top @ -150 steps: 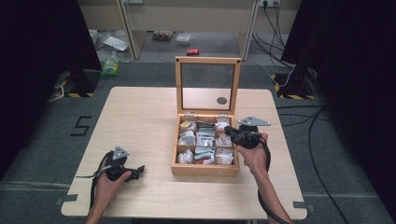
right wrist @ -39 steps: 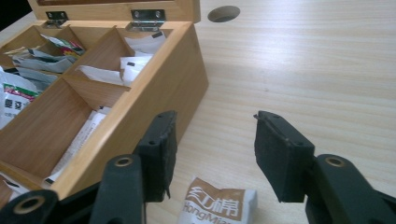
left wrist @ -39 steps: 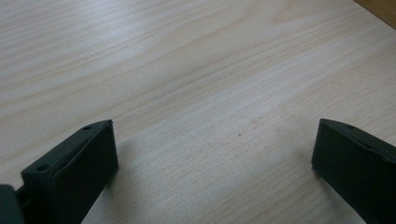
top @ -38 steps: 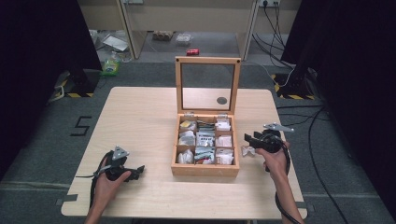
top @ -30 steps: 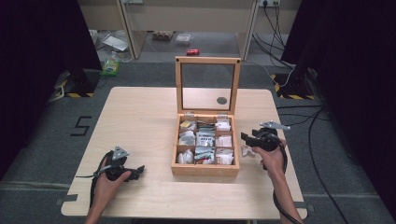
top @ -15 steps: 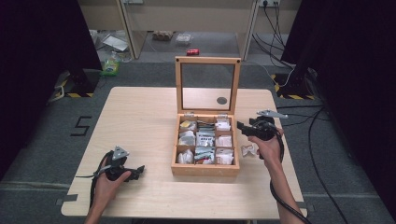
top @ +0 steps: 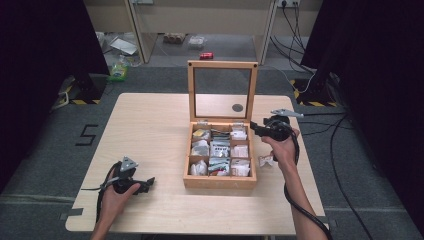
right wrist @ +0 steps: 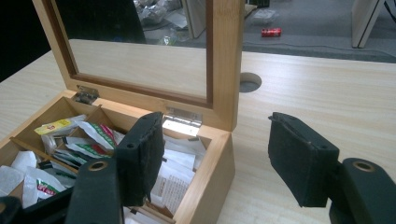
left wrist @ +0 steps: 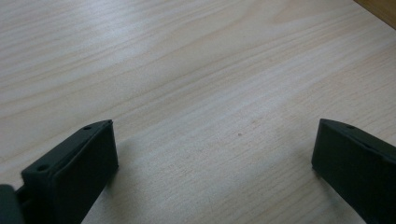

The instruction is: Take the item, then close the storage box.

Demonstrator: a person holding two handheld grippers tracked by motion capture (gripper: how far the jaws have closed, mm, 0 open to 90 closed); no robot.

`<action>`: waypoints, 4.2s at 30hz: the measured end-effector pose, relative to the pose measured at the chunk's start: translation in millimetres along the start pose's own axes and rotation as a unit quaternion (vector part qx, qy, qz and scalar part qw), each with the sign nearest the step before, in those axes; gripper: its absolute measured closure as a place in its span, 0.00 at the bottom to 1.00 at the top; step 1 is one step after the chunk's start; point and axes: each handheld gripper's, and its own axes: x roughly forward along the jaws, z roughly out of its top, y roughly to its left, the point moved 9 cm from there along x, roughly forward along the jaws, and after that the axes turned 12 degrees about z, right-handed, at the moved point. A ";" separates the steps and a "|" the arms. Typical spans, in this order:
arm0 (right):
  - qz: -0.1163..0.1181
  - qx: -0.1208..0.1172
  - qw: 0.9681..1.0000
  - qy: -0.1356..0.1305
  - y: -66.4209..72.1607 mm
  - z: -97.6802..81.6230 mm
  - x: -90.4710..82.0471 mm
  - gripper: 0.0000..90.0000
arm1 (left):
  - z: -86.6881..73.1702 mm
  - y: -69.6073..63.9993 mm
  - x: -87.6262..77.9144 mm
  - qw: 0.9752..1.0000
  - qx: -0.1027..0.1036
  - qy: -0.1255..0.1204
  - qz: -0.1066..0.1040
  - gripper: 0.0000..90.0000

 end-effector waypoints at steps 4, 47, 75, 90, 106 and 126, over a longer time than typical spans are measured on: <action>-0.001 0.001 1.000 -0.001 -0.5 2.4 2.7 0.41 | 0.0 0.0 0.1 1.000 0.000 0.000 0.000 0.00; -0.007 -0.004 1.000 -0.011 -10.4 25.7 29.6 0.38 | 2.0 1.7 2.4 1.000 0.000 0.000 0.000 0.00; 0.005 -0.009 1.000 -0.007 -16.6 48.5 60.8 0.43 | 1.8 1.4 2.1 1.000 -0.002 -0.002 0.003 0.00; 0.023 -0.037 0.999 -0.003 -13.1 49.7 58.5 0.58 | 1.8 1.4 2.1 1.000 -0.002 -0.002 0.003 0.00; 0.027 -0.047 0.998 -0.016 -5.0 45.8 45.4 0.59 | 1.8 1.4 2.1 1.000 -0.002 -0.002 0.003 0.00; 0.034 -0.058 0.998 -0.012 9.8 37.1 25.0 0.55 | 1.9 1.3 2.1 1.000 -0.003 -0.002 0.003 0.00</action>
